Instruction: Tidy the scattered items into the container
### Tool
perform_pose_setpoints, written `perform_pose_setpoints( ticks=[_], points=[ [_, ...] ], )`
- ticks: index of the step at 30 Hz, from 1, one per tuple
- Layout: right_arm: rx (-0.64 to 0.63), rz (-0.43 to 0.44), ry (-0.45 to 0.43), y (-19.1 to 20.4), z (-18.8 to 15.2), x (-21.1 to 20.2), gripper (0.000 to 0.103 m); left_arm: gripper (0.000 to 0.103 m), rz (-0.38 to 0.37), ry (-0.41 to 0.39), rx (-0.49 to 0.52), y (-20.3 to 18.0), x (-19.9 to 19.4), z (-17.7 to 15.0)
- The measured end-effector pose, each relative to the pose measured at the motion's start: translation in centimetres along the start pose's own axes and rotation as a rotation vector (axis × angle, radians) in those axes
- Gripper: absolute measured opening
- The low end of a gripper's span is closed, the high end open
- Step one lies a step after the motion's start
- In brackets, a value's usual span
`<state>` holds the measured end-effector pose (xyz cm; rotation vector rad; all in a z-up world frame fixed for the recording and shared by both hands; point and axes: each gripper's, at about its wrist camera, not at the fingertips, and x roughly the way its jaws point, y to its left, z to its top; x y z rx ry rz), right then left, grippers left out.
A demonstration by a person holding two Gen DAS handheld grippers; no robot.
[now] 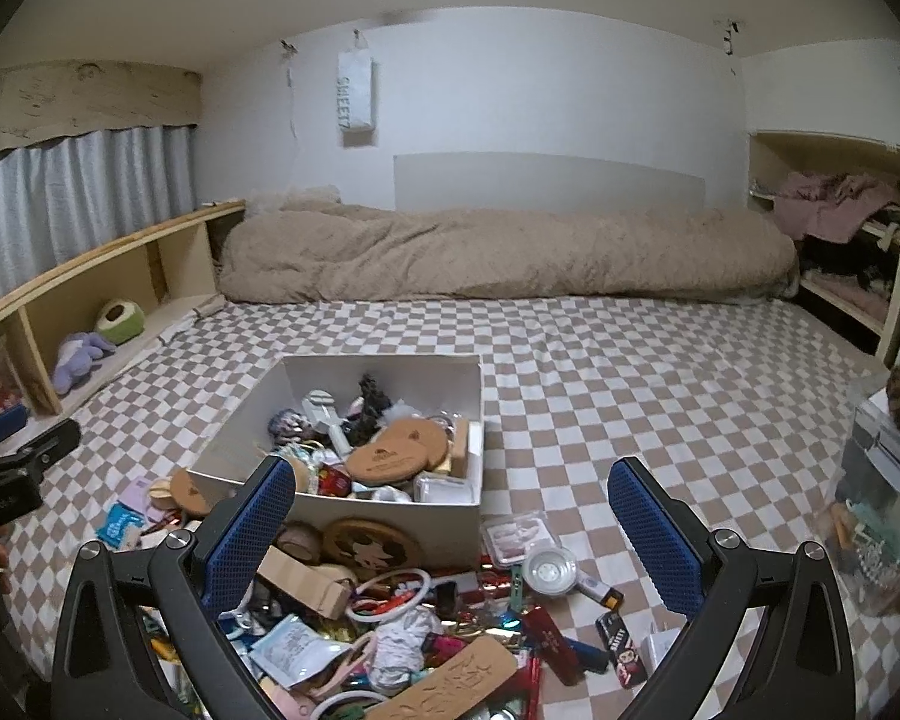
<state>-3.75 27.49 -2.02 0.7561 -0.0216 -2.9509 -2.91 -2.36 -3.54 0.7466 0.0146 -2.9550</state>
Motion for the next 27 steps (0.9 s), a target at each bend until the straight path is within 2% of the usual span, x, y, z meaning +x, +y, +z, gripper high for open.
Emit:
perform_pose_setpoints(
  ticks=[6, 11, 17, 27],
  points=[
    [0.042, -0.05, 0.061, -1.3, -0.7, 2.2, 0.103, 0.103, 0.015, 0.046, -0.047, 1.5, 2.0, -0.6],
    [0.112, -0.08, 0.142, -3.0, -1.7, 4.5, 0.103, 0.103, -0.013, 0.087, -0.096, 3.2, 3.2, -0.9],
    [0.218, -0.048, 0.238, -5.5, -2.9, 7.0, 0.103, 0.103, 0.002, 0.115, -0.163, 5.0, 4.6, -1.5],
    [0.316, -0.052, 0.253, -8.3, -4.5, 8.6, 0.103, 0.103, -0.009, 0.149, -0.264, 7.5, 6.0, -2.5]
  ],
)
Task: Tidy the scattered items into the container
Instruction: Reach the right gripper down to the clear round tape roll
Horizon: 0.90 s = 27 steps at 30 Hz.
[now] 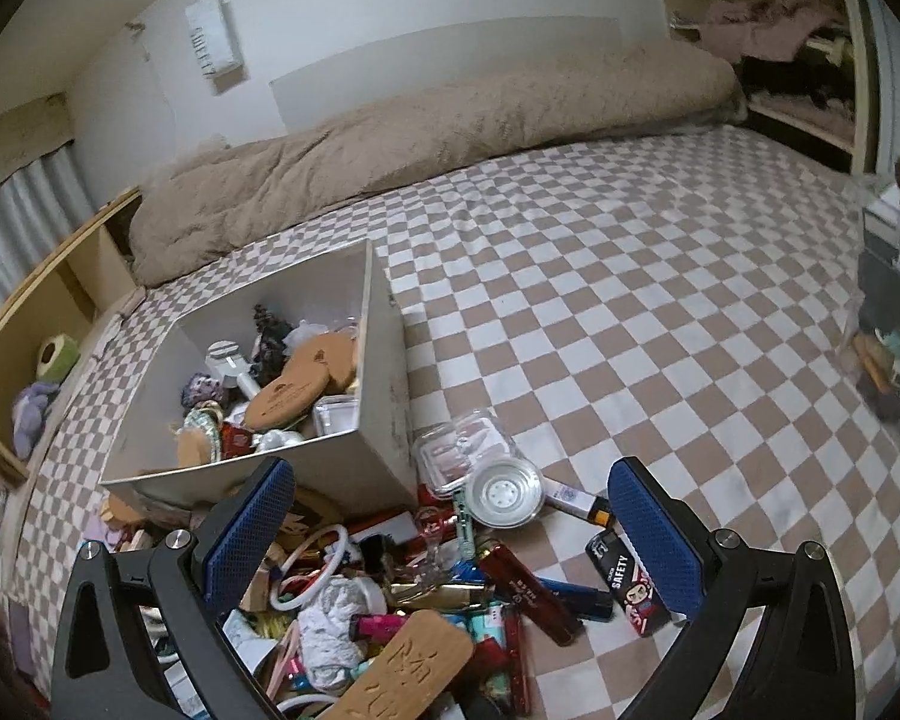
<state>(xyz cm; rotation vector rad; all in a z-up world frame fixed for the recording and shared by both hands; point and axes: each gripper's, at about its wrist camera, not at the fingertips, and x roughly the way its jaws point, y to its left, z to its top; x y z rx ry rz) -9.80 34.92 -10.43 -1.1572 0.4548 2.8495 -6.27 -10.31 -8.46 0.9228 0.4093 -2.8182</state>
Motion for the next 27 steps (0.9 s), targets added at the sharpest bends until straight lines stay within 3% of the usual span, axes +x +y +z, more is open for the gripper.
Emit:
perform_pose_setpoints(
  ticks=[6, 12, 17, 21, 27],
  points=[
    [0.085, -0.003, -0.018, -1.9, -0.2, 1.7, 0.103, 0.103, 0.02, 0.017, -0.012, 0.9, 0.9, -0.1],
    [0.019, -0.103, -0.005, -2.1, -0.5, 4.2, 0.103, 0.103, 0.065, 0.021, -0.028, 2.1, 1.7, -0.3],
    [0.048, -0.033, 0.086, -3.3, -0.5, 7.1, 0.103, 0.103, 0.117, 0.045, -0.063, 3.7, 3.0, -0.5],
    [0.069, -0.007, 0.131, -4.2, -0.5, 8.8, 0.103, 0.103, 0.155, 0.058, -0.024, 4.5, 4.0, -0.6],
    [0.007, -0.003, 0.176, -4.4, -0.8, 10.6, 0.103, 0.103, 0.104, 0.111, -0.043, 6.1, 6.1, -0.7]
  ],
)
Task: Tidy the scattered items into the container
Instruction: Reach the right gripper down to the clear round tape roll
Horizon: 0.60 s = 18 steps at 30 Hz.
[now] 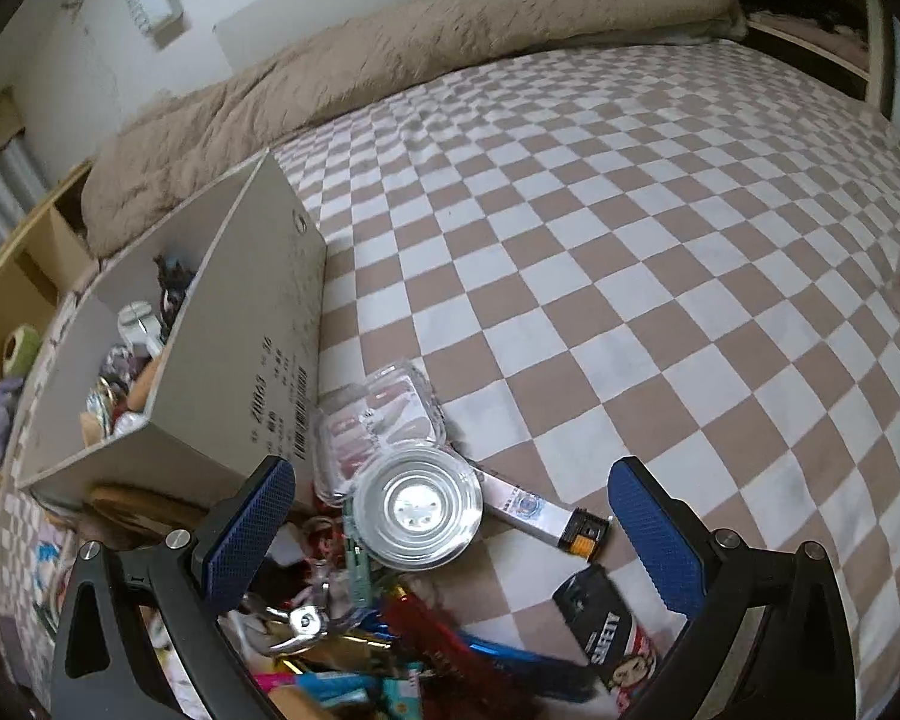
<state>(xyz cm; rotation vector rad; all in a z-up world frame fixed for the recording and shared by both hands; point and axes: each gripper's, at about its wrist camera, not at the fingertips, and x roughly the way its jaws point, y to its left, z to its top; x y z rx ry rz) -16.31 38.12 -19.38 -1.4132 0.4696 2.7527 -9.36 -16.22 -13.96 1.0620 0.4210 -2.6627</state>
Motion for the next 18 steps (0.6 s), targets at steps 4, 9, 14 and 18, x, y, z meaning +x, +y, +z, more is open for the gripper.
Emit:
perform_pose_setpoints(
  ticks=[4, 9, 14, 18],
  points=[
    [-0.02, 0.017, 0.021, -0.6, 0.1, 0.9, 0.103, 0.103, -0.026, 0.06, -0.04, 0.7, 2.1, 0.0],
    [-0.028, 0.026, 0.06, -1.2, 0.1, 2.1, 0.103, 0.103, -0.067, 0.15, 0.012, -0.6, 4.3, -0.6],
    [0.037, 0.05, 0.088, -2.0, 0.2, 2.5, 0.103, 0.103, -0.108, 0.22, 0.043, -1.7, 5.3, -1.7],
    [0.053, 0.043, 0.104, -2.0, 0.0, 2.5, 0.103, 0.103, -0.106, 0.251, 0.018, -1.7, 5.5, -2.3]
  ],
)
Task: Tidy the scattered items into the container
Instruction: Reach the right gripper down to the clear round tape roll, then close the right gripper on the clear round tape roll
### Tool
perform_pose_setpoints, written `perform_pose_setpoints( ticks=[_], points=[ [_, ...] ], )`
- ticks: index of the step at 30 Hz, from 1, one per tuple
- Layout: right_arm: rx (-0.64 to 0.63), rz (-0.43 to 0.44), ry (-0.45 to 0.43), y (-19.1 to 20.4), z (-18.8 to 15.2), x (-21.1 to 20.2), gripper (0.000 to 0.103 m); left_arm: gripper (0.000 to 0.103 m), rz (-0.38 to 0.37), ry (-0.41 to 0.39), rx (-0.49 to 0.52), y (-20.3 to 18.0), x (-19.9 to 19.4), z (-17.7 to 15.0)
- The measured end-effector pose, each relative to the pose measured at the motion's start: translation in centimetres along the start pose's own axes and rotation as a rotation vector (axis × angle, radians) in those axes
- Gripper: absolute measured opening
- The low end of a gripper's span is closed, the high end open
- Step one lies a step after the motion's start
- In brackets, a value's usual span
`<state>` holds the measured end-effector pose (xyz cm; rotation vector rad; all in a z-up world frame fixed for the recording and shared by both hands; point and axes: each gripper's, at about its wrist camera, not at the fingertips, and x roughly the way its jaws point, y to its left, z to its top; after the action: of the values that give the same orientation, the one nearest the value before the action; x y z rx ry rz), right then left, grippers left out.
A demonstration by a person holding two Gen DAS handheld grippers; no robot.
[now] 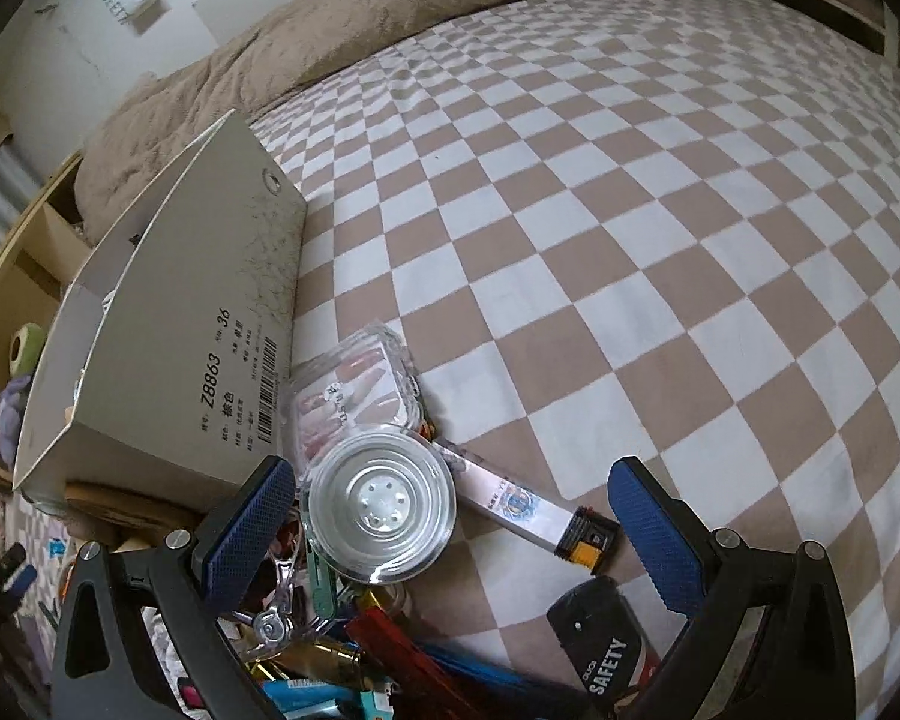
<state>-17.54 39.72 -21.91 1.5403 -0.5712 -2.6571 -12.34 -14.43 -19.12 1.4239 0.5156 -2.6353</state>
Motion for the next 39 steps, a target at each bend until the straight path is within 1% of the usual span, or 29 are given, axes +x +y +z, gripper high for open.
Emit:
perform_pose_setpoints(
  ticks=[5, 6, 7, 8, 9, 11, 14, 16, 17, 18, 21, 26, 28, 31, 33, 39],
  points=[
    [-0.043, -0.008, -0.007, 1.2, -0.2, -0.2, 0.102, 0.103, 0.001, 0.022, -0.055, 0.6, 0.2, -0.5],
    [-0.054, -0.009, -0.008, 1.5, -0.2, -0.2, 0.096, 0.103, -0.001, 0.022, -0.063, 0.7, 0.2, -0.6],
    [-0.068, -0.01, -0.007, 1.7, -0.3, -0.2, 0.092, 0.103, -0.002, 0.021, -0.071, 0.8, 0.1, -0.6],
    [-0.082, -0.014, -0.002, 2.0, -0.4, -0.1, 0.085, 0.103, -0.001, 0.019, -0.079, 0.9, 0.0, -0.6],
    [-0.094, -0.019, 0.003, 2.3, -0.5, 0.0, 0.082, 0.103, 0.0, 0.016, -0.087, 1.0, -0.1, -0.7],
    [-0.118, -0.031, 0.021, 2.7, -0.7, 0.4, 0.081, 0.103, -0.004, 0.013, -0.106, 1.2, -0.2, -0.7],
    [-0.153, -0.057, 0.023, 3.1, -0.9, 0.7, 0.076, 0.103, -0.036, 0.024, -0.143, 1.6, -0.3, -0.8],
    [-0.144, -0.039, 0.024, 3.0, -0.8, 0.7, 0.068, 0.103, -0.065, 0.036, -0.171, 1.8, -0.1, -0.9],
    [-0.139, -0.025, 0.024, 2.9, -0.7, 0.7, 0.061, 0.103, -0.077, 0.043, -0.182, 1.8, 0.0, -1.0],
    [-0.136, -0.008, 0.025, 2.9, -0.7, 0.7, 0.057, 0.103, -0.085, 0.05, -0.192, 1.8, 0.0, -1.0],
    [-0.135, 0.008, 0.017, 3.0, -0.8, 0.4, 0.055, 0.103, -0.086, 0.059, -0.206, 1.7, 0.1, -1.2],
    [-0.089, 0.066, -0.022, 2.5, -0.4, -1.3, 0.055, 0.103, -0.032, 0.072, -0.205, 1.4, 0.6, -1.6],
    [-0.07, 0.081, -0.03, 2.3, -0.4, -1.6, 0.055, 0.103, 0.006, 0.074, -0.189, 1.2, 0.8, -1.8],
    [-0.055, 0.097, -0.03, 2.1, -0.5, -1.9, 0.055, 0.103, 0.081, 0.069, -0.162, 0.7, 1.2, -2.1],
    [-0.042, 0.106, -0.028, 2.1, -0.5, -1.9, 0.055, 0.103, 0.114, 0.069, -0.16, 0.5, 1.5, -2.3],
    [-0.032, 0.123, -0.016, 2.2, -0.8, -2.0, 0.055, 0.103, 0.159, 0.068, -0.232, 1.1, 2.6, -2.2]
  ],
)
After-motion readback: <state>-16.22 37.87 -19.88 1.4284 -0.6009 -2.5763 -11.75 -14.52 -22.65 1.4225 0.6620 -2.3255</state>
